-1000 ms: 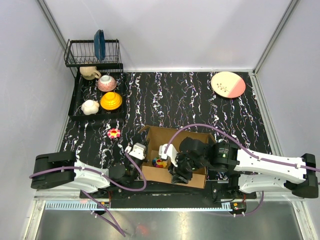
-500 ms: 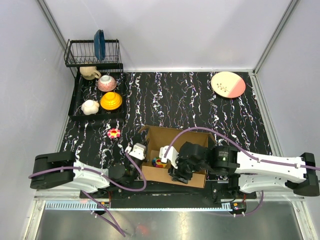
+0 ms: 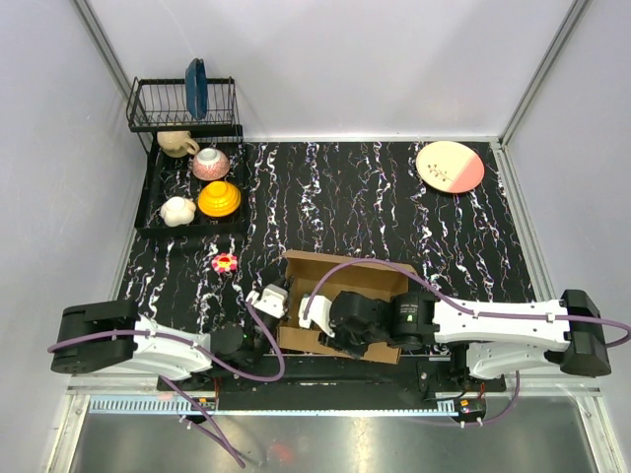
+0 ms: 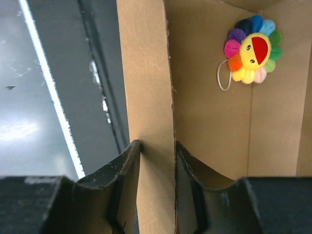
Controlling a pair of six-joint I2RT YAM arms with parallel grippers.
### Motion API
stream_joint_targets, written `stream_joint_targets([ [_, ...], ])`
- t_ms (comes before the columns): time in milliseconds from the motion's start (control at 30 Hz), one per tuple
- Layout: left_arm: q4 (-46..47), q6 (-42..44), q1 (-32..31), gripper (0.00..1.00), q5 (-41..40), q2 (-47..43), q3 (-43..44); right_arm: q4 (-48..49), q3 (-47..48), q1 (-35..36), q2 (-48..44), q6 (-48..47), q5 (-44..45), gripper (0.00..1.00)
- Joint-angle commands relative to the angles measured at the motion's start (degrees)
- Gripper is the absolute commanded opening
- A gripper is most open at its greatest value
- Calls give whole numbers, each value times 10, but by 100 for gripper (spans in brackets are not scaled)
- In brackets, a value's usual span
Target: Fold the paper box
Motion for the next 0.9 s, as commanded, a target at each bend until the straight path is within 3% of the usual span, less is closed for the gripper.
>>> stream_joint_targets([
  [0,186,12,-5,16,-11,0,0,20,9,5,11,1,93,38],
  [267,194,26,0,17,-17,86,40,90,-11,-2,80,2,235,38],
  [433,194,18,14,21,-44,165,73,132,-18,-32,98,11,252,44],
  [633,194,14,10,36,-73,160,67,144,-41,-29,-14,-5,103,54],
  [867,193,17,-4,43,-101,114,25,66,11,-24,-81,5,-81,59],
])
